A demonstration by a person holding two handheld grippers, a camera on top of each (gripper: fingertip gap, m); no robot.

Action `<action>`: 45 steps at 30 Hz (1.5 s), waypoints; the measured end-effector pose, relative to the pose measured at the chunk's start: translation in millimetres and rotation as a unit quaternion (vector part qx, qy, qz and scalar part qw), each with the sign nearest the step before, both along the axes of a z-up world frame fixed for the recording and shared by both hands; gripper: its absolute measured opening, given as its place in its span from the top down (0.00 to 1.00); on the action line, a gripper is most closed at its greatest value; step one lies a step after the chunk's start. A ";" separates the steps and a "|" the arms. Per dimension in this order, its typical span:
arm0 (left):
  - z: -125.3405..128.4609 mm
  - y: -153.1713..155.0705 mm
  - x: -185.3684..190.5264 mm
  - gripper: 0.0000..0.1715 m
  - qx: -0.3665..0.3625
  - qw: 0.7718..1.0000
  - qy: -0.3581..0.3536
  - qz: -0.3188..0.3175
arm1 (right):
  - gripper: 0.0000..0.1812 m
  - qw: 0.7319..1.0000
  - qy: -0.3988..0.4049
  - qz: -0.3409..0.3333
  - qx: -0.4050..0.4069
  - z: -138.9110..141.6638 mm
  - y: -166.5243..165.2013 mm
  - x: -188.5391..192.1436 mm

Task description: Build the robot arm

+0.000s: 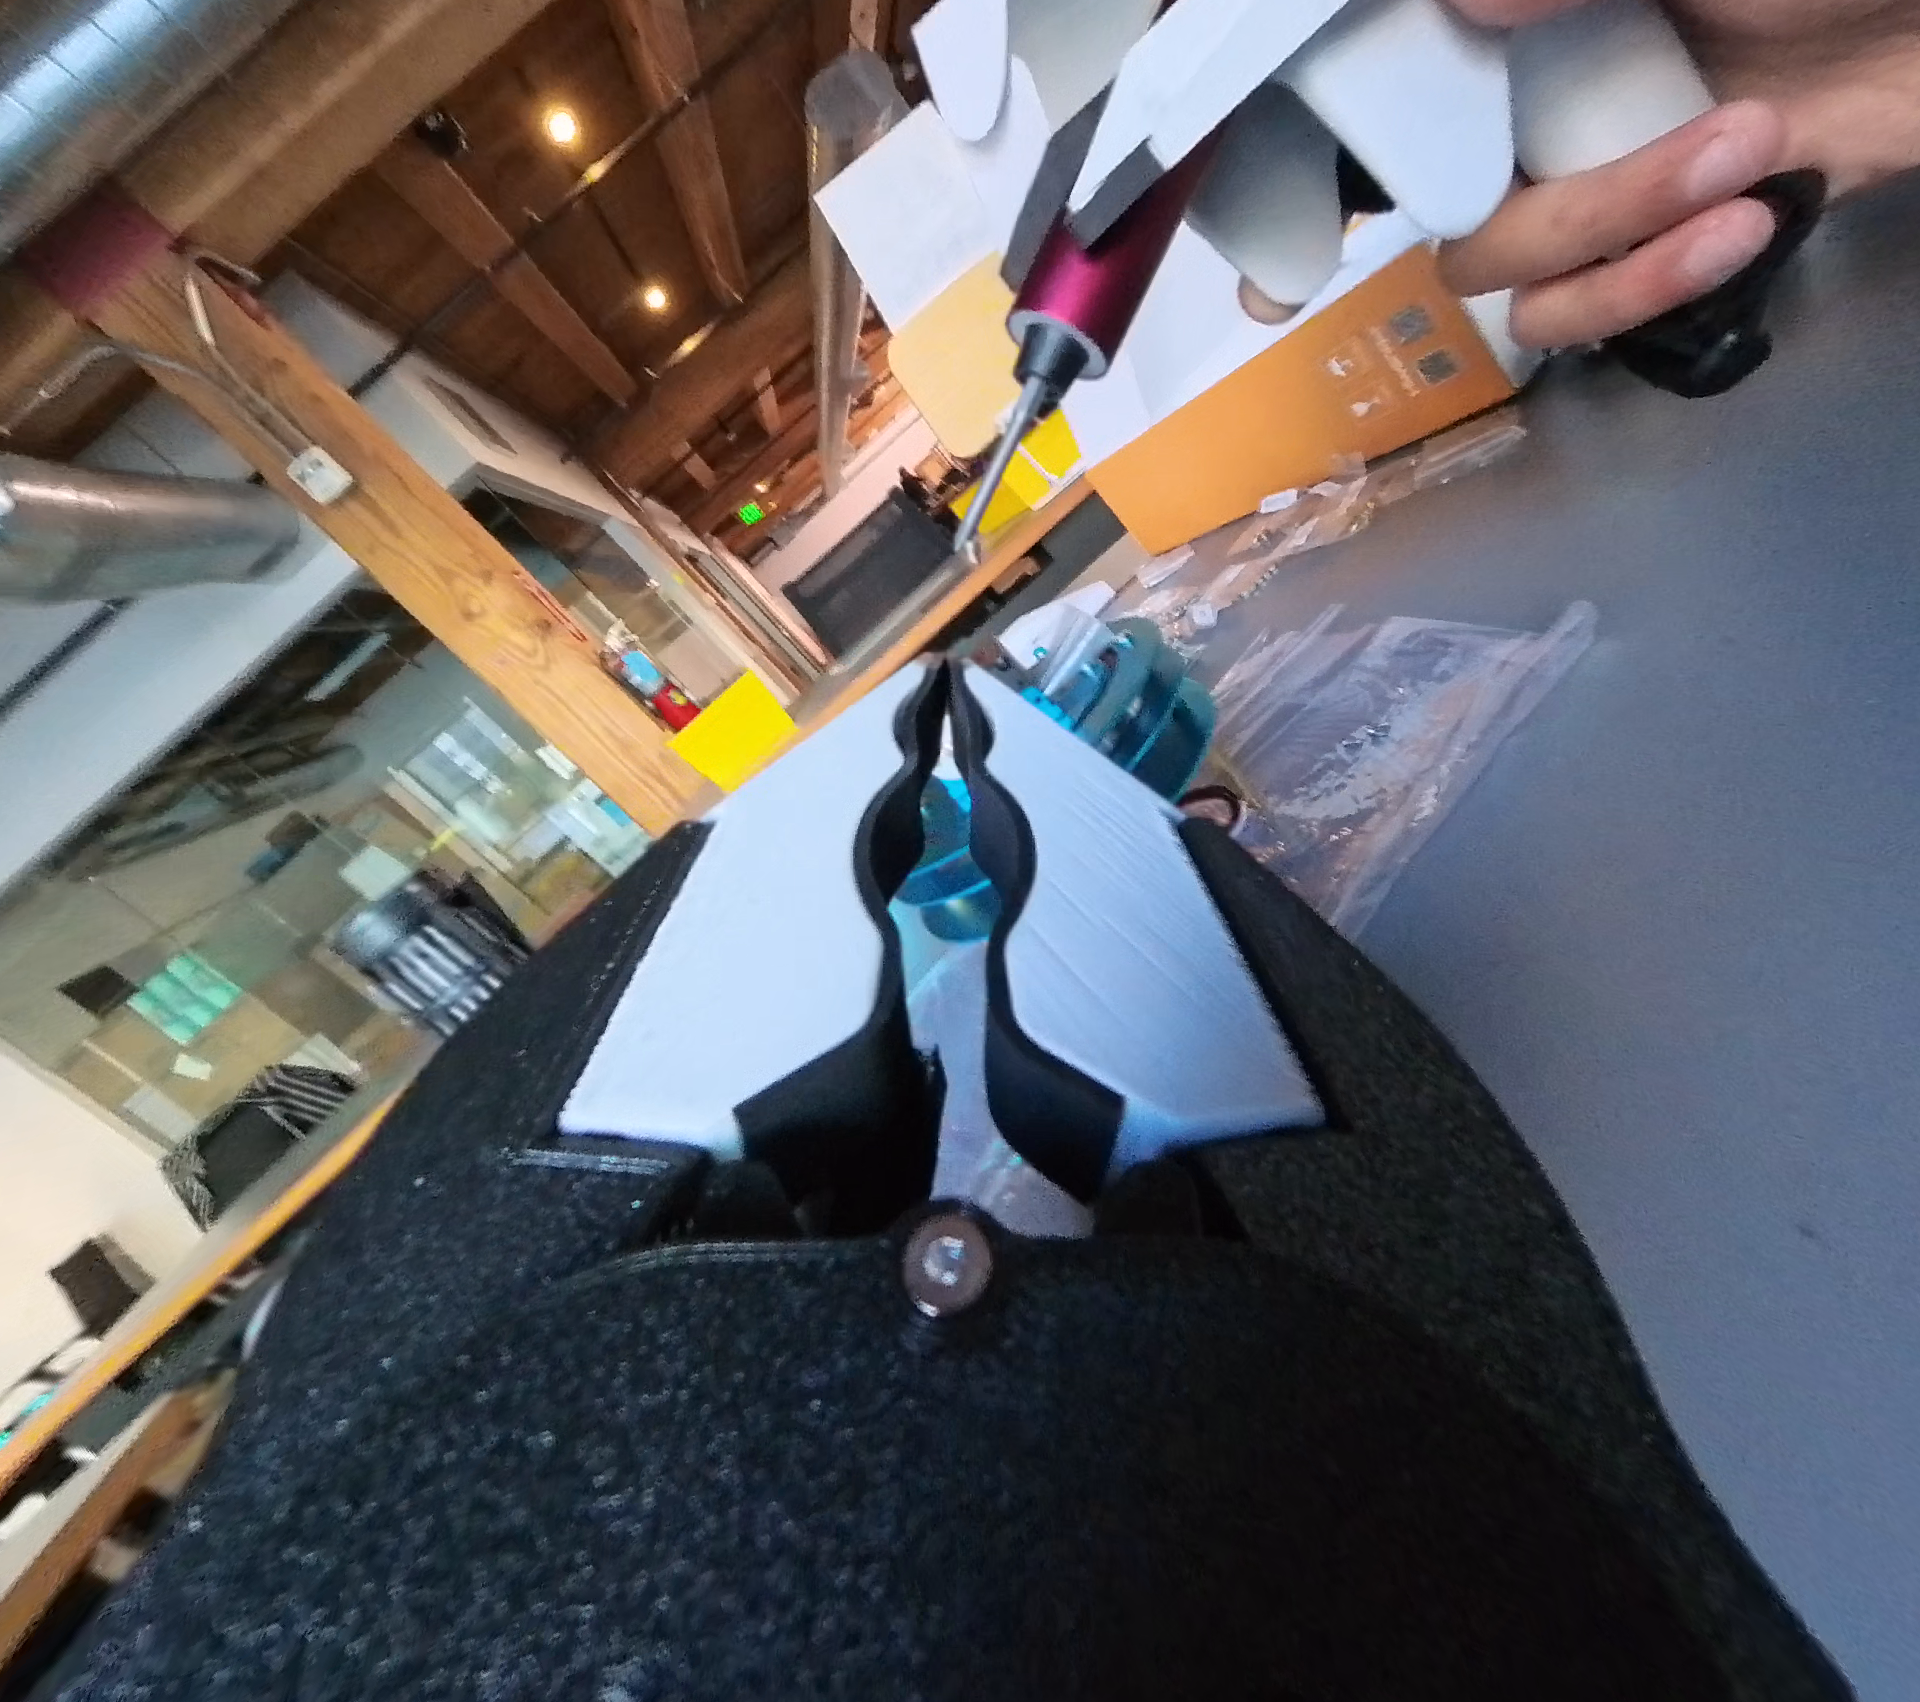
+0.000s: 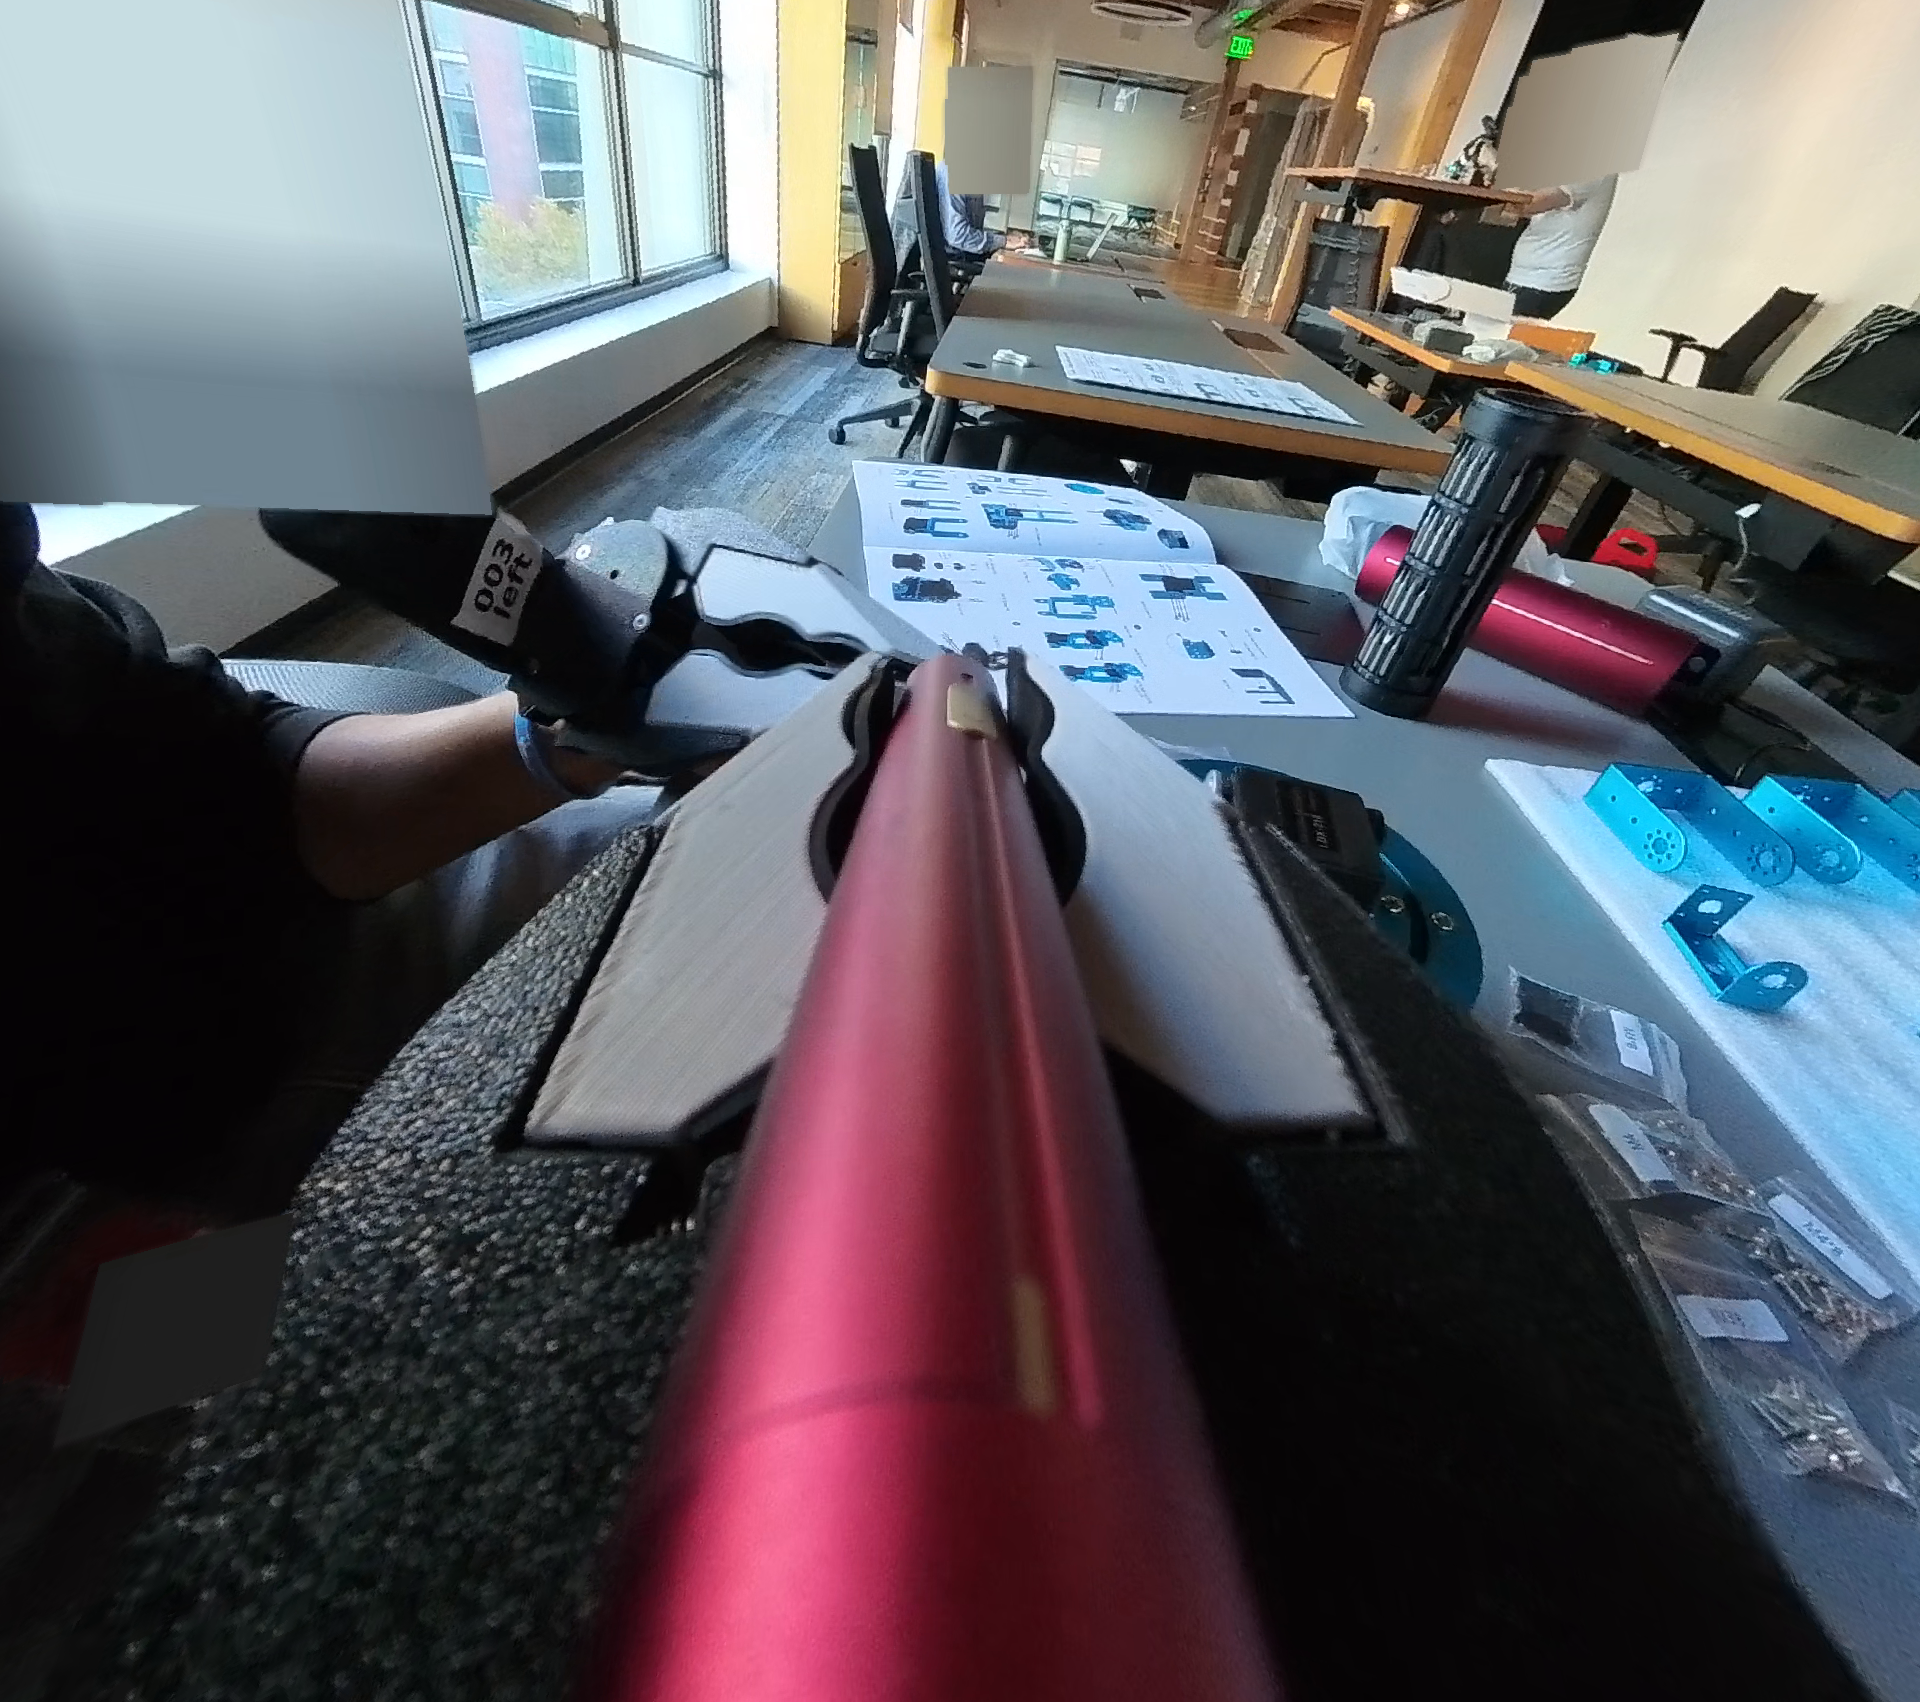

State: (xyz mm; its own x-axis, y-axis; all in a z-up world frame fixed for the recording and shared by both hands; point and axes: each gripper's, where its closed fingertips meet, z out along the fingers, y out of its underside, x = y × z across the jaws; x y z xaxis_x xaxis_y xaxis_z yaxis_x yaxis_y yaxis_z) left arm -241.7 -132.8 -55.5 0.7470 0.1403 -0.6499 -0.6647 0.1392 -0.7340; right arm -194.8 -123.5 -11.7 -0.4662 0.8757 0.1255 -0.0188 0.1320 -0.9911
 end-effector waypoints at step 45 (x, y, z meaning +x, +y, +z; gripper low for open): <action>5.1 -11.9 17.9 1.00 -0.034 0.977 -0.144 -0.156 | 0.88 1.000 0.002 0.006 0.021 -3.7 -10.6 0.6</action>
